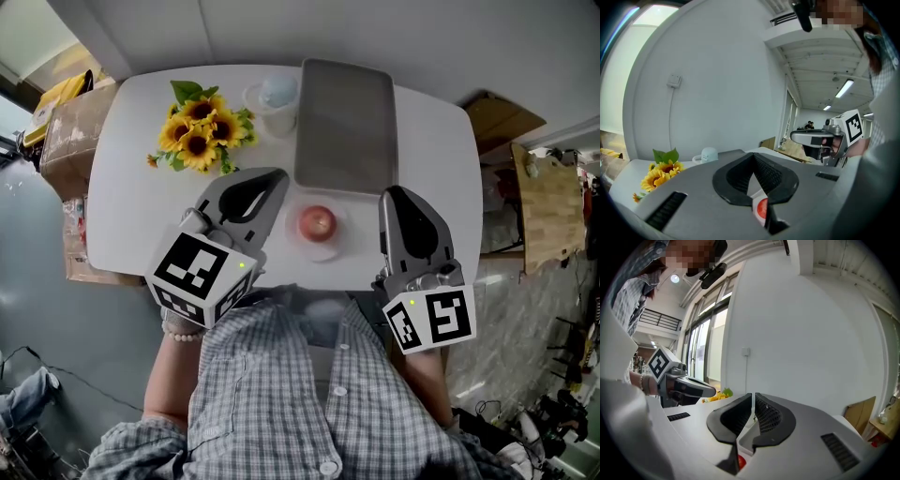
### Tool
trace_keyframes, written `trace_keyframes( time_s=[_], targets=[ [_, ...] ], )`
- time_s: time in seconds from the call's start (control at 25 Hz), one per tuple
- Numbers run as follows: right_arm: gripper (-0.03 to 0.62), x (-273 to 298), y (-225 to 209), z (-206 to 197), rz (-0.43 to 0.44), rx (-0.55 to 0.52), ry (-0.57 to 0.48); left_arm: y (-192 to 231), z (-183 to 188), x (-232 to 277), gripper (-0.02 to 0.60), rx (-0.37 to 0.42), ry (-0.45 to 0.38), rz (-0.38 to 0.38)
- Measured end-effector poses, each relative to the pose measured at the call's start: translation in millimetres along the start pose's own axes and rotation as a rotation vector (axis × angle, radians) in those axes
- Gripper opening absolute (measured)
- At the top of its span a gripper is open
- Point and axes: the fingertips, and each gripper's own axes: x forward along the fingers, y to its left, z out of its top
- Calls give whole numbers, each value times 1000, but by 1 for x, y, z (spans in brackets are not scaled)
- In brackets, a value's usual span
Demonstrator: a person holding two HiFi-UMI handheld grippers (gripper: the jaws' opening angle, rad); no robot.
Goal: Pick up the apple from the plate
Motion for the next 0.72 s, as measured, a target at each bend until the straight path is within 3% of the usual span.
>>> trace_keyframes(
  time_s=[0.72],
  targets=[
    [34, 2, 6, -6, 24, -7, 20, 0, -7, -1, 11, 3, 13, 22]
  ],
)
